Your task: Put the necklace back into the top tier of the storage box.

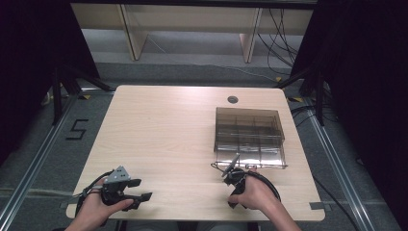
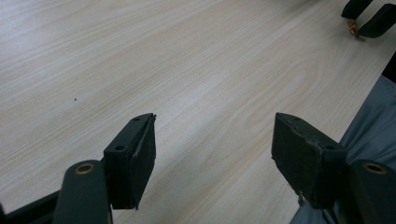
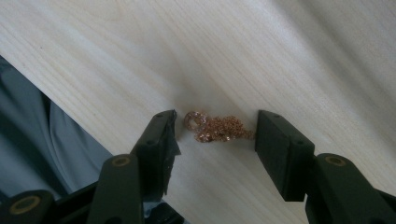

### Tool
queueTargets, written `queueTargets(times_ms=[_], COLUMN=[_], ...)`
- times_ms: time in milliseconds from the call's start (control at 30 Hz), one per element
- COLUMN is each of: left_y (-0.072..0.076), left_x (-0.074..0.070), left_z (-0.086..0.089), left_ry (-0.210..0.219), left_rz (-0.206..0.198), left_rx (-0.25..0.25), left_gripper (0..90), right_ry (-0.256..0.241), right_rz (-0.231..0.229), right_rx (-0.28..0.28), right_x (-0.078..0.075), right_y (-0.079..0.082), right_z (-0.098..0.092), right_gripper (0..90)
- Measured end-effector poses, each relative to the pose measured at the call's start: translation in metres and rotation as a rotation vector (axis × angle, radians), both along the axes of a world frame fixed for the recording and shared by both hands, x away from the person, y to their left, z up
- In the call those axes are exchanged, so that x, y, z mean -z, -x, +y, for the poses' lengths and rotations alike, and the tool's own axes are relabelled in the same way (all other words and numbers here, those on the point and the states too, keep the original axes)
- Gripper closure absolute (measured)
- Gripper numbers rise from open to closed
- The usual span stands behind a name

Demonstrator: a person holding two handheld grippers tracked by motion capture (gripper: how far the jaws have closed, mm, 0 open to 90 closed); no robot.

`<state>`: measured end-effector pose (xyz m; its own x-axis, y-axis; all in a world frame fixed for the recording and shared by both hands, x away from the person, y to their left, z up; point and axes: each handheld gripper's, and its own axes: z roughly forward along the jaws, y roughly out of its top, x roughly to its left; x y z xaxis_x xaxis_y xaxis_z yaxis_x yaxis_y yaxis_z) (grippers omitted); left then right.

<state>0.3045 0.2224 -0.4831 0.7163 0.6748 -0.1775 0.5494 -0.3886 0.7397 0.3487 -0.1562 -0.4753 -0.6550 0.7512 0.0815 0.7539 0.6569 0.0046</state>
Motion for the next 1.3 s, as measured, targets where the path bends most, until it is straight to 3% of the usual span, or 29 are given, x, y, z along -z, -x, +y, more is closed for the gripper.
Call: queueTargets(times_ms=[33,67,100,167,433,467,500,567,667,733,767,867,900,1100,1133,1167,1300], left_y=[0.001,0.001,0.000,0.000,0.001,0.001,0.001,0.001,0.001,0.002,0.001,0.002,0.001,0.001,0.001,0.000,0.000], left_x=[0.001,0.001,0.000,0.000,0.000,0.000,0.000,0.000,0.000,0.000,0.000,0.000,0.000,0.000,0.000,0.000,0.000], left_z=[-0.001,-0.001,0.000,0.000,-0.002,-0.002,-0.001,-0.001,-0.002,-0.002,-0.002,-0.002,-0.001,-0.002,-0.001,0.001,0.000], left_ry=[0.019,0.017,-0.002,0.001,0.021,0.023,0.011,0.011,0.030,0.027,0.023,0.029,0.009,0.029,0.022,-0.004,-0.001], left_rz=[0.001,0.001,0.000,0.000,0.003,0.008,0.008,0.008,0.007,0.003,-0.003,0.007,0.008,0.007,0.008,-0.002,-0.002], left_rx=[-0.013,-0.013,0.001,-0.002,-0.017,-0.023,-0.023,-0.022,-0.019,-0.019,-0.013,-0.021,-0.023,-0.020,-0.019,0.002,-0.001], left_gripper=[30.5,30.5,30.6,30.5,30.5,30.5,30.5,30.6,30.6,30.6,30.5,30.5,30.5,30.6,30.5,30.5,30.6], right_ry=[0.003,0.010,0.002,0.009,0.073,0.081,0.088,0.096,0.091,0.097,0.100,0.092,0.082,0.064,0.064,0.053,0.039], right_rz=[-0.009,0.006,0.006,0.009,-0.010,-0.011,-0.047,-0.053,-0.044,-0.045,-0.035,-0.023,-0.004,0.013,0.023,0.025,0.015], right_rx=[-0.027,0.009,0.014,0.037,-0.006,-0.016,-0.081,-0.118,-0.101,-0.130,-0.101,-0.100,-0.075,-0.066,-0.036,-0.044,-0.040], right_x=[0.001,0.000,0.000,0.000,-0.001,-0.001,0.001,0.001,0.001,0.001,0.000,0.001,0.000,0.000,-0.001,-0.001,-0.003], right_y=[-0.001,0.000,0.000,0.001,0.007,0.007,0.006,0.008,0.010,0.008,0.010,0.006,0.006,0.006,0.008,0.008,0.009], right_z=[-0.002,0.001,0.001,0.003,0.011,0.013,0.011,0.013,0.016,0.016,0.016,0.014,0.014,0.014,0.016,0.014,0.013], right_gripper=[48.0,47.5,47.2,47.3,56.5,58.1,60.1,68.3,72.8,77.1,81.0,85.0,86.3,87.0,87.0,87.1,87.1])
